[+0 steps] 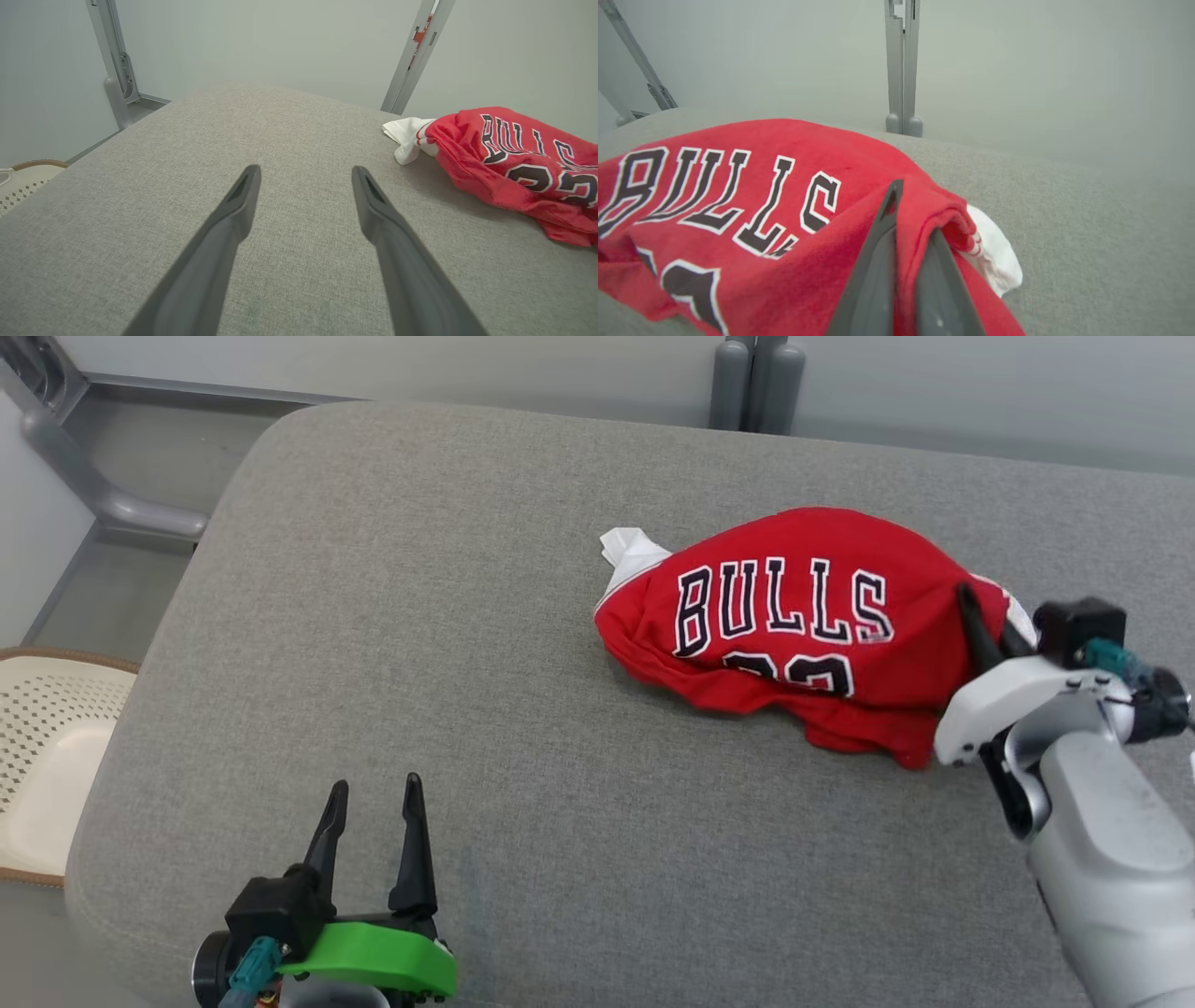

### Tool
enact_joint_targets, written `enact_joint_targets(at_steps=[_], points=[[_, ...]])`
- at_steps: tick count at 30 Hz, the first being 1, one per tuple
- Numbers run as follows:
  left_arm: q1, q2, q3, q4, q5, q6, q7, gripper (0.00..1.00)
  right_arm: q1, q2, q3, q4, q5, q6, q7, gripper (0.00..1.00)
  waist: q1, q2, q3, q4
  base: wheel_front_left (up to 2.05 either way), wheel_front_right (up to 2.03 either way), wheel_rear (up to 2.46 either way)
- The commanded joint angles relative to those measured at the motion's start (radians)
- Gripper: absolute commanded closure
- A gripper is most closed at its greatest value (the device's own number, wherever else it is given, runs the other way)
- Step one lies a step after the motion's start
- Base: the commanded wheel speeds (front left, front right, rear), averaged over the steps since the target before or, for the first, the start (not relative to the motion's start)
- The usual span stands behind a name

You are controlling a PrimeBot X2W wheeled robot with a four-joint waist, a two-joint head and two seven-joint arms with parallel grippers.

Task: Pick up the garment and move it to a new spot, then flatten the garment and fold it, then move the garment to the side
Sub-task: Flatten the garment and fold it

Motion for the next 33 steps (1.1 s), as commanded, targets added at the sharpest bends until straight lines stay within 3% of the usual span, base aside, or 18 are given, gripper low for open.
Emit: enact_joint_targets(at_steps=[1, 6, 11, 16, 18, 21, 24, 33], points=[[-0.02, 0.002, -0.004, -0.003, -0.01, 0.003, 0.0, 0.0, -0.042, -0.025, 0.007, -0.01, -0.009, -0.001, -0.003, 1.0, 0.0, 0.0, 0.009, 0.014, 0.0, 0.0, 0.0], [-0.032, 0.002, -0.018, -0.004, -0.022, 0.005, 0.0, 0.0, -0.205, -0.102, 0.061, -0.014, -0.051, -0.001, 0.048, 1.0, 0.0, 0.0, 0.033, 0.054, 0.0, 0.0, 0.0], [-0.048, 0.002, -0.05, -0.001, -0.031, 0.007, 0.0, 0.0, -0.37, -0.179, 0.097, 0.059, -0.112, -0.001, 0.098, 1.0, 0.0, 0.0, 0.059, 0.112, 0.0, 0.0, 0.0], [-0.069, 0.002, -0.087, 0.003, -0.049, 0.011, 0.0, 0.0, -0.49, -0.226, 0.032, 0.187, -0.192, -0.001, 0.093, 1.0, 0.0, 0.0, 0.083, 0.177, 0.0, 0.0, 0.0], [-0.074, 0.002, -0.099, 0.004, -0.055, 0.014, 0.0, 0.0, -0.506, -0.224, -0.005, 0.237, -0.232, -0.001, 0.089, 0.0, 0.0, 0.0, 0.091, 0.196, 0.0, 0.0, 0.0], [-0.077, 0.002, -0.109, 0.0, -0.063, 0.022, 0.0, 0.0, -0.534, -0.224, -0.046, 0.292, -0.275, -0.001, 0.062, 0.0, 0.0, 0.0, 0.1, 0.209, 0.0, 0.0, 0.0], [-0.069, 0.002, -0.1, -0.001, -0.064, 0.032, 0.0, 0.0, -0.53, -0.183, -0.06, 0.332, -0.302, -0.001, 0.027, 0.0, 0.0, 0.0, 0.099, 0.195, 0.0, 0.0, 0.0], [-0.054, 0.002, -0.068, 0.001, -0.029, 0.021, 0.0, 0.0, -0.48, -0.128, -0.034, 0.365, -0.271, -0.001, -0.039, 0.0, 0.0, 0.0, 0.058, 0.078, 0.0, 0.0, 0.0]])
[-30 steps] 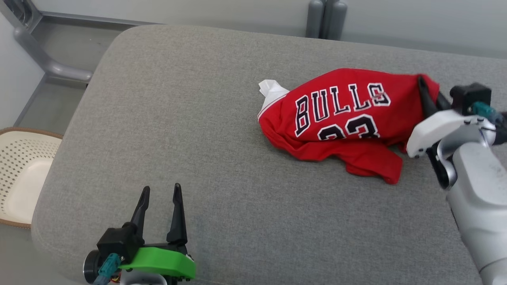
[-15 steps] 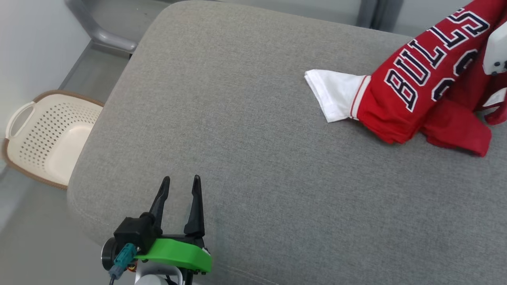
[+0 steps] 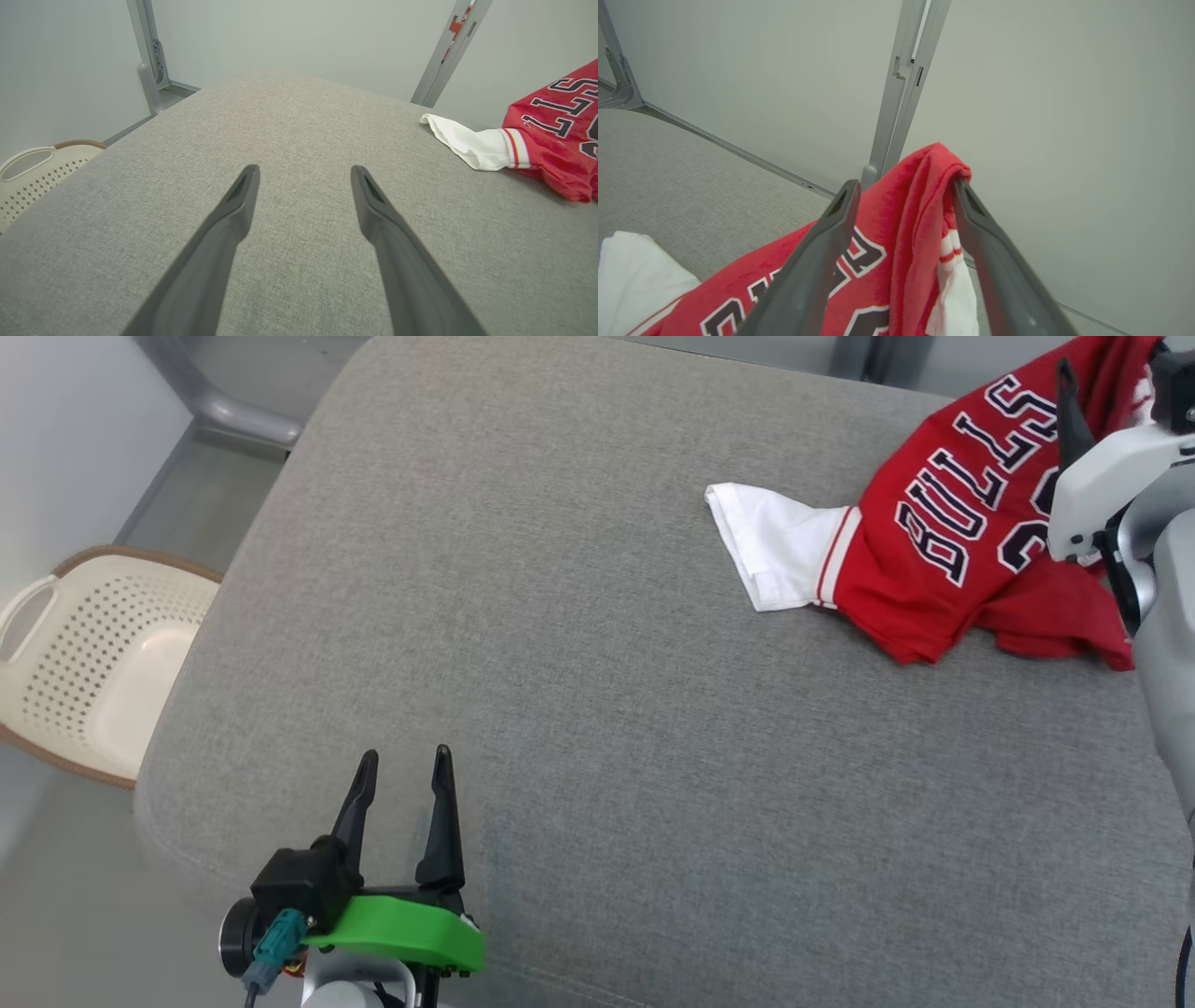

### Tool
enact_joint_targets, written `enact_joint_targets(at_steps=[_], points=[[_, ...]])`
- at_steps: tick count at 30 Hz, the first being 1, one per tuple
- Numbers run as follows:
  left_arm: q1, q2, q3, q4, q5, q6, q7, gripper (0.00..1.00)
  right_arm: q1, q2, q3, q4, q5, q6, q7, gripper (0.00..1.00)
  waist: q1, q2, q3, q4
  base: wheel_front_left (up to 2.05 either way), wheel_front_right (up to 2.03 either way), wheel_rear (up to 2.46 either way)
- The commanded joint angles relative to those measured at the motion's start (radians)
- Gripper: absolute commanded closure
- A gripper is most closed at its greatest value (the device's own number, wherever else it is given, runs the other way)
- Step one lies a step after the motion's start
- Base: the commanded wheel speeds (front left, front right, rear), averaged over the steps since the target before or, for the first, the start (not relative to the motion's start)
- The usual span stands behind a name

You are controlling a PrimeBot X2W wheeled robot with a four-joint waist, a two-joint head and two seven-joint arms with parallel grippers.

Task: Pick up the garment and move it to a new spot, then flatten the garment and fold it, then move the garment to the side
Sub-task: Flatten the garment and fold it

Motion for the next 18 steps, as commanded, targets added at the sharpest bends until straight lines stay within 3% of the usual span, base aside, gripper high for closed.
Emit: enact_joint_targets(at_steps=[1, 10, 18], points=[[0.007, 0.002, 0.006, 0.001, 0.01, -0.006, 0.0, 0.0, 0.038, -0.002, 0.004, 0.001, 0.019, -0.001, -0.007, 0.0, -0.0001, 0.0, -0.042, -0.073, 0.0, 0.0, 0.0], [0.032, 0.002, 0.026, 0.008, 0.035, -0.018, 0.0, 0.0, 0.274, 0.023, 0.095, -0.074, 0.145, -0.001, -0.011, 0.0, -0.0001, 0.0, -0.086, -0.165, 0.0, 0.0, 0.0], [0.028, 0.002, 0.024, 0.013, 0.048, -0.029, 0.0, 0.0, 0.392, 0.007, 0.207, -0.094, 0.226, -0.001, -0.011, 0.0, -0.0001, 0.0, -0.062, -0.159, 0.0, 0.0, 0.0]])
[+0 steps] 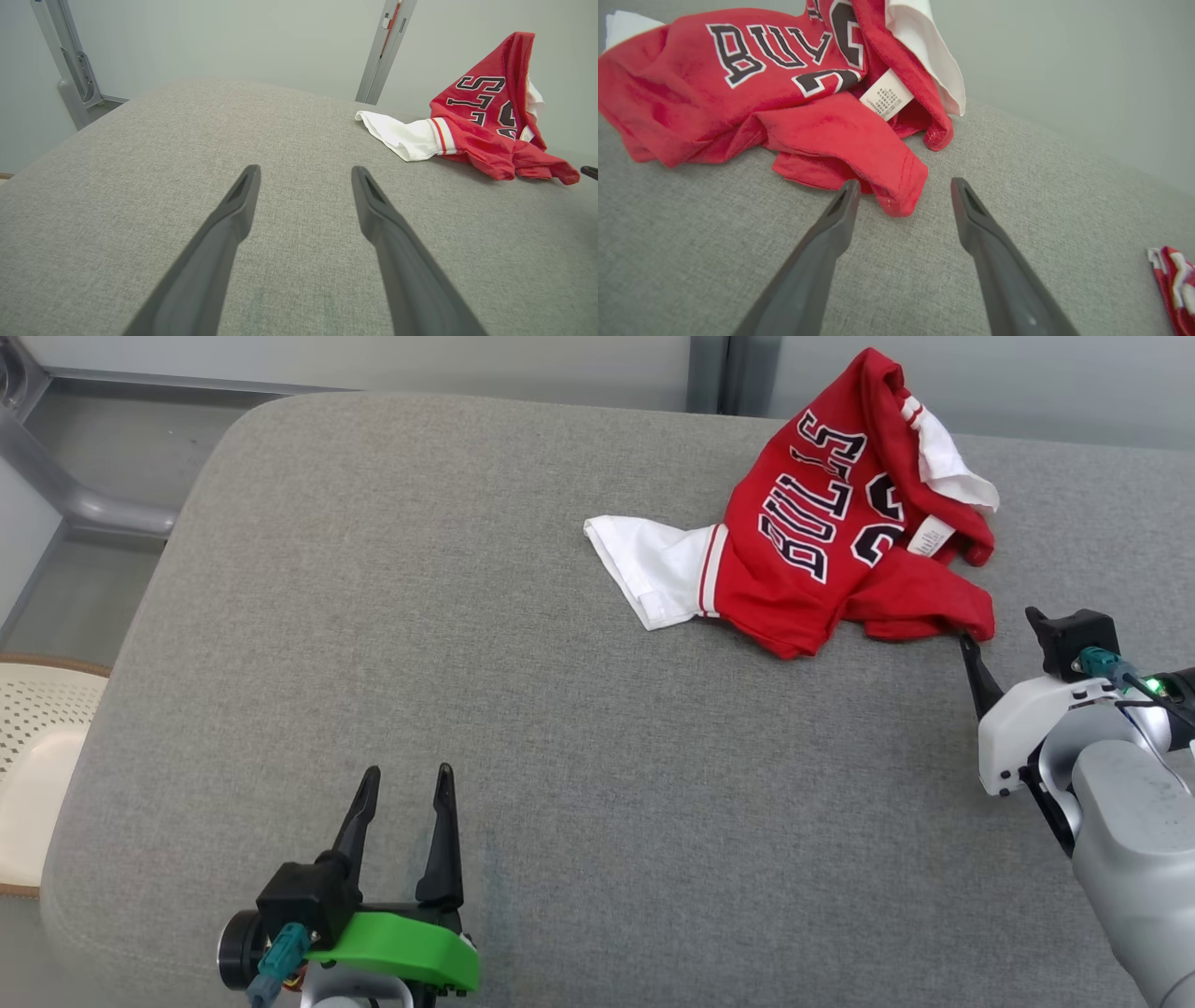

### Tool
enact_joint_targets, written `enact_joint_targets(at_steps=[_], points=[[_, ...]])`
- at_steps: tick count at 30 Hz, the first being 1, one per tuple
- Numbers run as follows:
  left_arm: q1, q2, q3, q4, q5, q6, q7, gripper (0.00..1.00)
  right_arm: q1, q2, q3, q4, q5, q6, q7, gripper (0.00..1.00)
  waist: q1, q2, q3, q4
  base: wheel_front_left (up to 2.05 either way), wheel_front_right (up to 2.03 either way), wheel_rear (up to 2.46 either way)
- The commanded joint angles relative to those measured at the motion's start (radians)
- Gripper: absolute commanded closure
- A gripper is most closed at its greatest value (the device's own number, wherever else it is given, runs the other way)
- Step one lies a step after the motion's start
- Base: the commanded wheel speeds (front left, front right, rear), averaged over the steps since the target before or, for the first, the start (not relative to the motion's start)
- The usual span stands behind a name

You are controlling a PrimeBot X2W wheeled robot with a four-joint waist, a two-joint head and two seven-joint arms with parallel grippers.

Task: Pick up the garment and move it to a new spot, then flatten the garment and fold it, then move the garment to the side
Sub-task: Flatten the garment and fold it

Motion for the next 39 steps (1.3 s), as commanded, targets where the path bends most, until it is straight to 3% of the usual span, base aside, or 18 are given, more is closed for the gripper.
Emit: enact_joint_targets(at_steps=[1, 10, 11, 12, 13, 14, 19, 31, 39], points=[[0.0, 0.002, 0.002, 0.002, 0.006, -0.003, 0.0, 0.0, 0.002, -0.002, 0.007, 0.009, 0.009, -0.001, -0.003, 0.0, -0.0001, -0.0001, 0.012, 0.014, 0.0, 0.0, 0.0], [-0.026, 0.002, 0.003, -0.002, 0.015, -0.007, 0.0, 0.0, -0.104, -0.025, 0.007, 0.136, -0.042, -0.001, -0.002, 0.0, -0.0001, -0.0001, 0.077, 0.079, 0.0, 0.0, 0.0], [-0.027, 0.002, 0.003, -0.002, 0.014, -0.007, 0.0, 0.0, -0.113, -0.022, -0.001, 0.148, -0.045, -0.001, -0.002, 0.16, -0.0001, -0.0001, 0.081, 0.083, 0.0, 0.0, 0.0], [-0.026, 0.002, 0.003, -0.002, 0.013, -0.006, 0.0, 0.0, -0.124, -0.021, -0.011, 0.158, -0.052, -0.001, -0.002, 0.54, -0.0001, -0.0001, 0.085, 0.087, 0.0, 0.0, 0.0], [-0.026, 0.002, 0.005, -0.003, 0.012, -0.004, 0.0, 0.0, -0.13, -0.019, -0.016, 0.166, -0.06, -0.001, -0.002, 0.72, -0.0001, -0.0001, 0.087, 0.089, 0.0, 0.0, 0.0], [-0.027, 0.002, 0.006, -0.003, 0.01, -0.002, 0.0, 0.0, -0.135, -0.013, -0.022, 0.174, -0.066, -0.001, -0.002, 1.0, -0.0001, -0.0001, 0.088, 0.09, 0.0, 0.0, 0.0], [-0.02, 0.002, 0.013, 0.0, 0.003, 0.003, 0.0, 0.0, -0.124, 0.013, -0.036, 0.135, -0.078, -0.001, -0.003, 1.0, -0.0001, -0.0001, 0.071, 0.067, 0.0, 0.0, 0.0], [0.016, 0.002, 0.043, 0.001, 0.013, -0.002, 0.0, 0.0, 0.069, -0.03, -0.012, -0.298, -0.113, -0.001, -0.003, 1.0, -0.0001, -0.0001, -0.026, -0.097, 0.0, 0.0, 0.0], [0.032, 0.003, 0.062, -0.003, 0.014, -0.001, 0.0, 0.0, 0.295, -0.047, -0.038, -0.485, -0.134, -0.001, 0.016, 1.0, -0.0001, -0.0001, -0.069, -0.18, 0.0, 0.0, 0.0]])
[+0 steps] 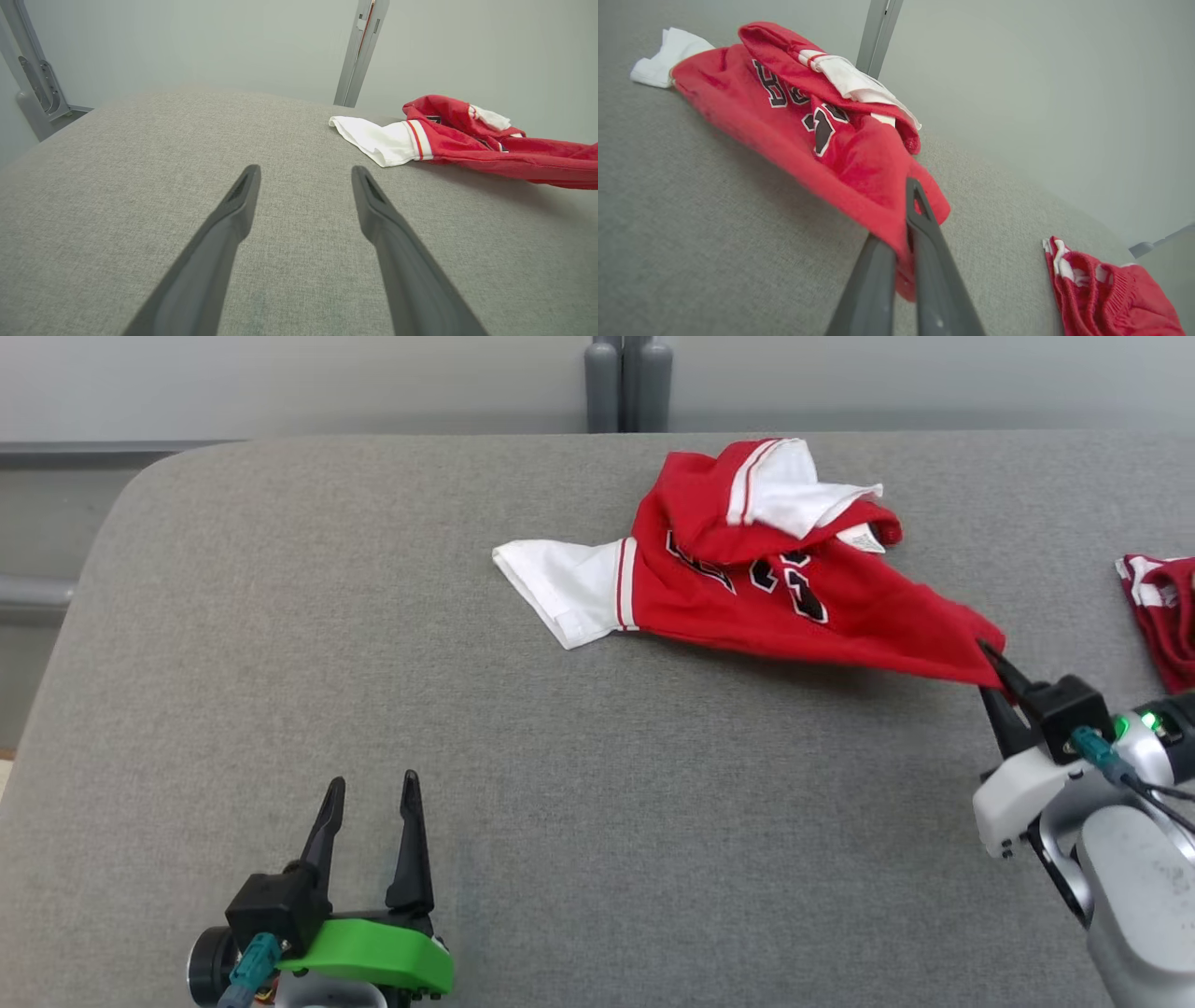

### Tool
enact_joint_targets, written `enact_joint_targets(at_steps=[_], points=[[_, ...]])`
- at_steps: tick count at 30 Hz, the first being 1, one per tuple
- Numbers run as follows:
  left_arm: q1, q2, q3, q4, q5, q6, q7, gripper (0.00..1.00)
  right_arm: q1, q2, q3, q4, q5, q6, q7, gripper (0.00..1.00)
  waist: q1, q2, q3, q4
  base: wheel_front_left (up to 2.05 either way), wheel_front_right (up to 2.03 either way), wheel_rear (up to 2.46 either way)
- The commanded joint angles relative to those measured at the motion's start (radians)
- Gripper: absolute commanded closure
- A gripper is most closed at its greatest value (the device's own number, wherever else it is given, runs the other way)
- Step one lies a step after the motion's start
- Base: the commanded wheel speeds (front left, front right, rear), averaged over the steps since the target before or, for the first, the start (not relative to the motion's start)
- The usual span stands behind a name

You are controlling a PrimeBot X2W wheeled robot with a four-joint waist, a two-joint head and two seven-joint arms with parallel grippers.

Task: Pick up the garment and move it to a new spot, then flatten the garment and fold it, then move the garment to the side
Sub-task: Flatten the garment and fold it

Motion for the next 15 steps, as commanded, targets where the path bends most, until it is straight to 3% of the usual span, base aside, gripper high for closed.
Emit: enact_joint_targets(at_steps=[1, 11, 12, 13, 14, 15], points=[[0.014, 0.003, 0.006, -0.004, 0.002, 0.0, 0.0, 0.0, 0.048, 0.003, -0.009, -0.022, -0.006, -0.001, 0.012, 1.0, 0.0, 0.0, -0.043, -0.055, 0.0, 0.0, 0.0], [0.015, 0.003, 0.023, -0.006, 0.006, -0.004, 0.0, 0.0, 0.27, 0.084, -0.125, -0.086, -0.036, -0.001, 0.032, 1.0, 0.0, 0.0, -0.055, -0.1, 0.0, 0.0, 0.0], [0.016, 0.003, 0.024, -0.006, 0.007, -0.003, 0.0, 0.0, 0.28, 0.099, -0.135, -0.086, -0.043, -0.001, 0.028, 0.9, 0.0, 0.0, -0.056, -0.104, 0.0, 0.0, 0.0], [0.018, 0.003, 0.025, -0.006, 0.008, -0.003, 0.0, 0.0, 0.29, 0.112, -0.143, -0.081, -0.048, -0.001, 0.025, 0.64, 0.0, 0.0, -0.056, -0.107, 0.0, 0.0, 0.0], [0.019, 0.003, 0.027, -0.006, 0.009, -0.004, 0.0, 0.0, 0.299, 0.127, -0.15, -0.076, -0.054, -0.001, 0.02, 0.21, 0.0, 0.0, -0.058, -0.111, 0.0, 0.0, 0.0], [0.02, 0.003, 0.028, -0.006, 0.009, -0.004, 0.0, 0.0, 0.306, 0.14, -0.155, -0.074, -0.059, -0.001, 0.015, 0.0, 0.0, 0.0, -0.059, -0.113, 0.0, 0.0, 0.0]])
